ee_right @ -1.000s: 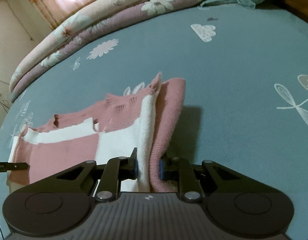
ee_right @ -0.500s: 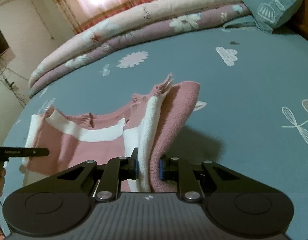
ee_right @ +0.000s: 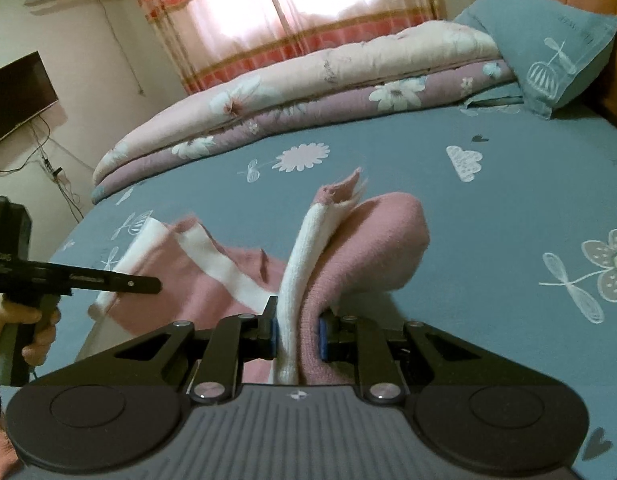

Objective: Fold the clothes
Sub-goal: 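Lift the gripped side edge upward with both grippers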

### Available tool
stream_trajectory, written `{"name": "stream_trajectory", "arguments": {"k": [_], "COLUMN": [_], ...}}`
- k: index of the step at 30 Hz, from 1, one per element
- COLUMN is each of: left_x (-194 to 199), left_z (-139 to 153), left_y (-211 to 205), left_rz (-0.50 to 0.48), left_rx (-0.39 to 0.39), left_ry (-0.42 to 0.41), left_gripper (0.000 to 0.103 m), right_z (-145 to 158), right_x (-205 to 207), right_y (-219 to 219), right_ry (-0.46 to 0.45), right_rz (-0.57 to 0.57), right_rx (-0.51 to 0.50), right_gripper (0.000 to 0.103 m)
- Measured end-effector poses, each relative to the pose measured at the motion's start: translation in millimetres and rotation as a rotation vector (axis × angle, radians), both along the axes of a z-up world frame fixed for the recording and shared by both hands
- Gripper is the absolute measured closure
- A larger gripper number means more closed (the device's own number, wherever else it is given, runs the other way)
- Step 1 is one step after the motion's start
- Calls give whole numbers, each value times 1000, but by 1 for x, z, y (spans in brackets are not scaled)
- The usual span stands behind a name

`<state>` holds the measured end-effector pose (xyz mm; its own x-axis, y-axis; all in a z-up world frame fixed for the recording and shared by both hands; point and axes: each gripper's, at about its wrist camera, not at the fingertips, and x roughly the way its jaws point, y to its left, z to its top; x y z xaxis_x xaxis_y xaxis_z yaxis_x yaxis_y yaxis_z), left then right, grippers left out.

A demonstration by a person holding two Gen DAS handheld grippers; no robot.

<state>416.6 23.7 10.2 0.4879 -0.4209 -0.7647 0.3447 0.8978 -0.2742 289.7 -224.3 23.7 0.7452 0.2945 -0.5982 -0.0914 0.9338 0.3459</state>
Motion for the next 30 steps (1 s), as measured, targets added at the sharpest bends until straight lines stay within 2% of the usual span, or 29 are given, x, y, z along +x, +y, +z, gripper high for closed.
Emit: {"name": "stream_trajectory", "arguments": {"k": [5, 15, 30], "left_x": [-18, -32, -2], "left_z": [10, 34, 21], "left_y": [-42, -134, -281], "left_rz": [-82, -205, -362], "left_rx": [24, 52, -10], "left_ry": [-14, -25, -12], "left_gripper": [85, 85, 85], "right_z": [15, 30, 26], "right_x": [-30, -85, -125], "right_y": [-25, -95, -197], "right_ry": [-7, -27, -42], "right_rz": [-23, -146, -336], "right_rx": [-2, 3, 6], "right_gripper": [82, 82, 82]}}
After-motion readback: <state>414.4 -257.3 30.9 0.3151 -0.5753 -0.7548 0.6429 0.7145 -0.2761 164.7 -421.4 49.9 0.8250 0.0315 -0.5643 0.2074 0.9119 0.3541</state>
